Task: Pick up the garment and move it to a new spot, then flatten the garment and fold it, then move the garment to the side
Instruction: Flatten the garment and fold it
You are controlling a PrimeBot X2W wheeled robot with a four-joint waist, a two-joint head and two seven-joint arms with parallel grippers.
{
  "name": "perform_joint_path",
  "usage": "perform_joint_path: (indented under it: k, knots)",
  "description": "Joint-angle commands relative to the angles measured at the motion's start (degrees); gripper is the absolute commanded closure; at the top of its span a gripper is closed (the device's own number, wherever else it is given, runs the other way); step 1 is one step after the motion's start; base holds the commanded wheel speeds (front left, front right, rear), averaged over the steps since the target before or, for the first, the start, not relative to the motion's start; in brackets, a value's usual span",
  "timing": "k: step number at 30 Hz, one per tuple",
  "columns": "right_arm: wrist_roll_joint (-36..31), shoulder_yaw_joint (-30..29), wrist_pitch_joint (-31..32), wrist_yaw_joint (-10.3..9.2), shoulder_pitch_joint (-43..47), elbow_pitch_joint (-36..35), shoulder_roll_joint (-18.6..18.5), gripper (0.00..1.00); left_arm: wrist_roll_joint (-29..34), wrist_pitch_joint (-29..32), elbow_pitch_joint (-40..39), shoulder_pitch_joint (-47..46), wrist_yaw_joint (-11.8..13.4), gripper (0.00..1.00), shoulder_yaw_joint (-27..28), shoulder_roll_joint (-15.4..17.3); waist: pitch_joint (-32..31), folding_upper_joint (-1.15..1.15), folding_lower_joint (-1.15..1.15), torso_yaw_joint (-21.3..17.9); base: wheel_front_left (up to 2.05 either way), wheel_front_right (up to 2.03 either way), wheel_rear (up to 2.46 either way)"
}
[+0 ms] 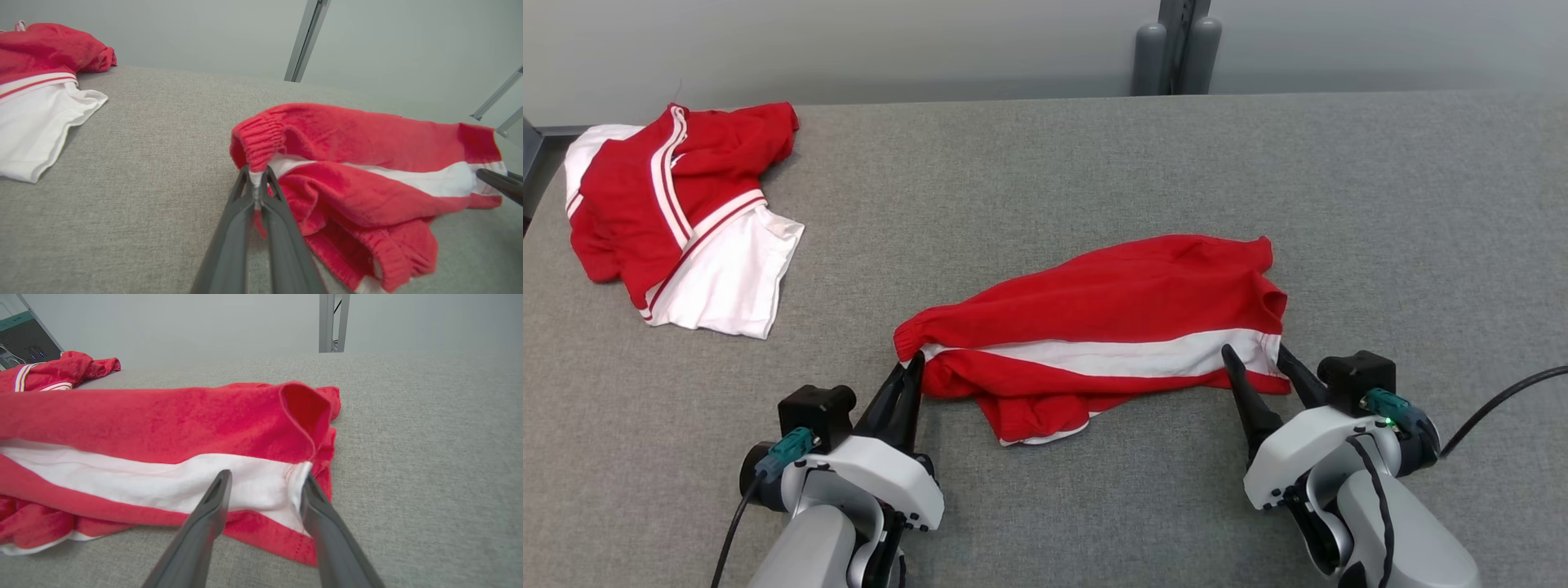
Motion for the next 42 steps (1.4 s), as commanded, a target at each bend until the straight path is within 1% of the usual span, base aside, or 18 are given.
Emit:
perform_joint_path:
  k: [1, 3, 5, 7, 15, 18, 19, 21, 23, 24, 25, 32, 33, 35, 37, 40, 41, 42]
  knots:
    - [0.52, 0.27, -0.27, 0.02, 0.65, -0.53, -0.31, 0.24, -0.06, -0.27, -0.19, -0.59, 0.13, 1.00, 0.32, 0.24, 0.02, 0.00, 0.00, -0.08, 0.00, 0.00, 0.00]
    - [0.78, 0.71, -0.27, 0.02, 0.81, -0.56, -0.34, 0.33, 0.00, -0.26, -0.21, -0.61, 0.07, 1.00, 0.42, 0.24, 0.06, 0.00, 0.00, -0.17, 0.00, 0.00, 0.00]
    - [-0.54, 0.83, -0.27, 0.02, 0.22, 0.20, -0.39, 0.42, 0.05, -0.26, -0.14, -0.71, -0.04, 1.00, 0.34, 0.24, 0.10, 0.00, 0.00, -0.11, 0.00, 0.00, 0.00]
    - [-1.18, 1.07, -0.27, 0.02, -0.35, 0.45, -0.38, 0.49, -0.02, -0.26, -0.15, -0.92, -0.11, 1.00, 0.23, 0.25, 0.17, 0.00, 0.00, 0.06, 0.00, 0.00, 0.00]
    - [-1.41, 0.17, -0.28, 0.02, -1.50, 1.57, -0.34, 0.51, -0.24, -0.27, -0.28, -1.06, -0.07, 1.00, 0.04, 0.25, 0.34, 0.00, 0.00, 0.81, 0.00, 0.00, 0.00]
    - [-2.56, -0.81, -0.27, 0.02, -2.02, 2.80, -0.34, 0.55, -0.34, -0.26, -0.36, -1.01, 0.01, 1.00, 0.02, 0.24, 0.36, 0.00, 0.00, 1.03, 0.00, 0.00, 0.00]
    - [-2.88, -1.09, -0.27, 0.02, -2.26, 3.27, -0.34, 0.57, -0.42, -0.27, -0.38, -1.01, 0.01, 1.00, -0.04, 0.24, 0.35, 0.00, 0.00, 1.11, 0.00, 0.00, 0.00]
    - [-3.25, -1.77, -0.21, 0.02, -2.63, 3.97, -0.33, 0.67, -0.43, -0.27, -0.46, -1.02, -0.05, 1.00, -0.16, 0.25, 0.33, 0.00, 0.00, 1.26, 0.00, 0.00, 0.00]
    - [-3.02, -2.43, -0.20, 0.02, -2.66, 4.12, -0.32, 0.82, -0.43, -0.27, -0.58, -1.06, -0.10, 1.00, -0.19, 0.24, 0.29, 0.00, 0.00, 1.31, 0.00, 0.00, 0.00]
    - [-2.78, -2.66, -0.20, 0.02, -2.55, 4.08, -0.32, 0.98, -0.49, -0.27, -0.67, -1.06, -0.14, 1.00, -0.17, 0.24, 0.25, 0.00, 0.00, 1.28, 0.00, 0.00, 0.00]
    - [-2.51, -2.91, -0.20, 0.02, -2.40, 3.97, -0.32, 1.00, -0.51, -0.26, -0.75, -1.02, -0.17, 1.00, -0.14, 0.24, 0.19, 0.00, 0.00, 1.24, 0.00, 0.00, 0.00]
    - [0.42, -2.68, -0.16, 0.02, -0.99, 0.46, -0.47, 1.00, 0.16, -0.27, -3.02, -0.30, -0.64, 1.00, 0.60, 0.23, -0.67, 0.00, 0.00, 0.37, 0.00, 0.00, 0.00]
    - [2.53, -2.11, -0.17, 0.02, -0.11, -2.75, -1.65, 1.00, 0.30, -0.27, -4.99, 0.24, -1.18, 1.00, 1.10, 0.25, -1.29, 0.00, 0.00, 0.05, 0.00, 0.00, 0.00]
    - [4.26, -1.59, -0.16, 0.03, 0.50, -5.11, -2.55, 1.00, 0.33, -0.27, -6.70, 0.65, -1.62, 1.00, 1.42, 0.23, -1.94, 0.00, 0.00, -0.12, 0.00, 0.00, 0.00]
    - [7.68, 0.10, -0.16, 0.03, 2.04, -9.82, -4.73, 1.00, -1.85, -0.25, -9.89, 2.15, -2.43, 1.00, 2.23, 0.23, -3.60, 0.00, 0.00, -0.62, 0.00, 0.00, 0.00]
    - [11.29, 1.28, 0.82, 0.03, 3.53, -14.19, -6.36, 1.00, -3.98, -0.20, -12.08, 3.15, -3.06, 1.00, 2.34, 0.23, -5.07, 0.00, 0.00, -0.94, 0.00, 0.00, 0.00]
    - [13.31, 1.51, 1.60, 0.03, 4.30, -16.16, -6.67, 1.00, -4.35, -0.20, -12.75, 3.47, -3.27, 1.00, 2.17, 0.23, -5.63, 0.00, 0.00, -1.04, 0.00, 0.00, 0.00]
    - [17.24, 1.59, 3.43, 0.03, 5.94, -20.24, -7.97, 1.00, -5.37, -0.09, -13.98, 4.01, -3.48, 1.00, 1.80, 0.49, -6.77, 0.00, 0.00, -1.18, 0.00, 0.00, 0.00]
